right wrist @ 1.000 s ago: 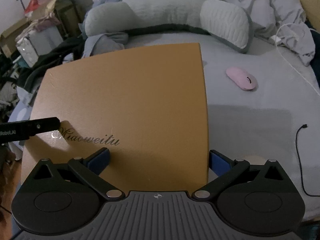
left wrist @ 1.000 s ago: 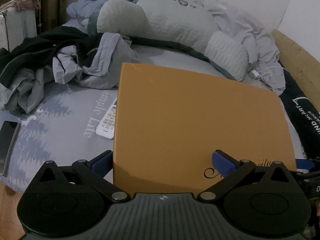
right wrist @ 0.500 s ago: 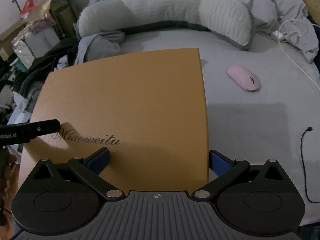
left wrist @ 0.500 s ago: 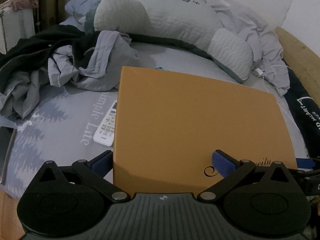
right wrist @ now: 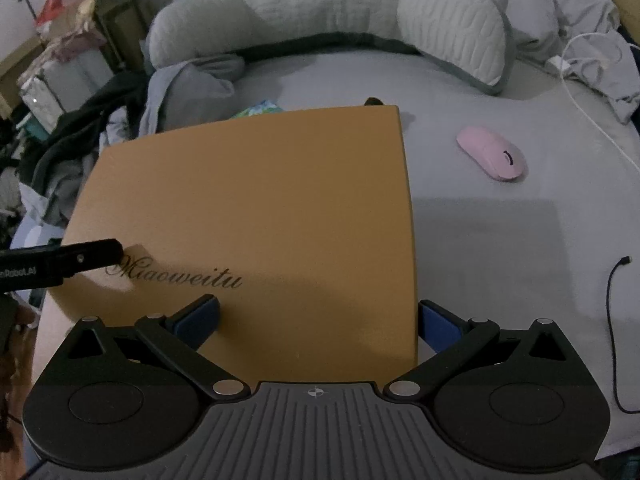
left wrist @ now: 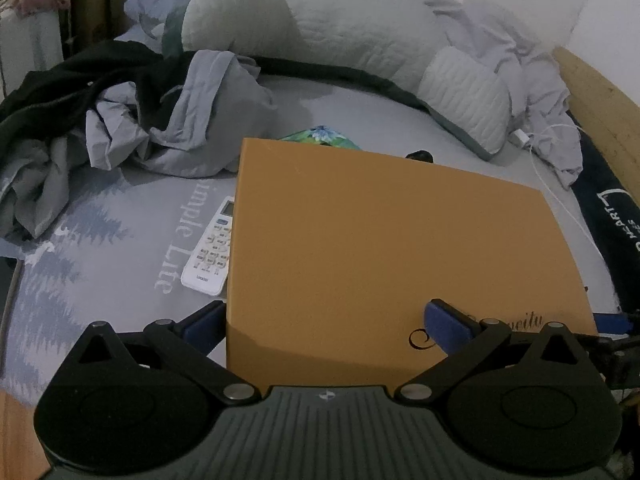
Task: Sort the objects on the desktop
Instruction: 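Carry the orange box with both grippers over the cardboard box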
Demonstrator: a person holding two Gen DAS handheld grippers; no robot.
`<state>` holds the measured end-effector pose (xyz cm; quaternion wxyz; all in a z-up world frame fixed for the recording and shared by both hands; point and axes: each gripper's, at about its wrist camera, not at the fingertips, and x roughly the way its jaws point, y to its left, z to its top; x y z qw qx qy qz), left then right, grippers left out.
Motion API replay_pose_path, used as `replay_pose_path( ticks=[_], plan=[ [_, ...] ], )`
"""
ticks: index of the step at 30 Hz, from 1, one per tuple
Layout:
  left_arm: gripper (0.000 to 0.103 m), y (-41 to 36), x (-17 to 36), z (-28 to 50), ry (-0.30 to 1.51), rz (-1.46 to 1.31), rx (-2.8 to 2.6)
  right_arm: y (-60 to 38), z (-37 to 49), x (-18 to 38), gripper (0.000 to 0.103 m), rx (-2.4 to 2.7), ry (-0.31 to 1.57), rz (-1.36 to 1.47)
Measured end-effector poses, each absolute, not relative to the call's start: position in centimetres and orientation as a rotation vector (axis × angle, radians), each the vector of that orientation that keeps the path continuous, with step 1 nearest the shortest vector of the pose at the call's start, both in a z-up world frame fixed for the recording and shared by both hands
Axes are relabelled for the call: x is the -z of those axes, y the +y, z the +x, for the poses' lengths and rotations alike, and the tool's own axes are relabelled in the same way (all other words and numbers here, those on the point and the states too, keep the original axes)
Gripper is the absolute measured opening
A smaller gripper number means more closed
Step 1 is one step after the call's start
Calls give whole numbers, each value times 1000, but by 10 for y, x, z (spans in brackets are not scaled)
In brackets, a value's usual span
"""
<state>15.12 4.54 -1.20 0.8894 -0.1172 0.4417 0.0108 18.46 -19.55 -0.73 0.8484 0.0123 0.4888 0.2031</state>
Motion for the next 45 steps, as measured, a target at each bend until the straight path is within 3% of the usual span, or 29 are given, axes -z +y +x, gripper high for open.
replay_pose_path(
  ticks=[45],
  plan=[
    [103,52,5,113,940,-298,31,-198,158,-15,103,-471,992,-33]
  ],
)
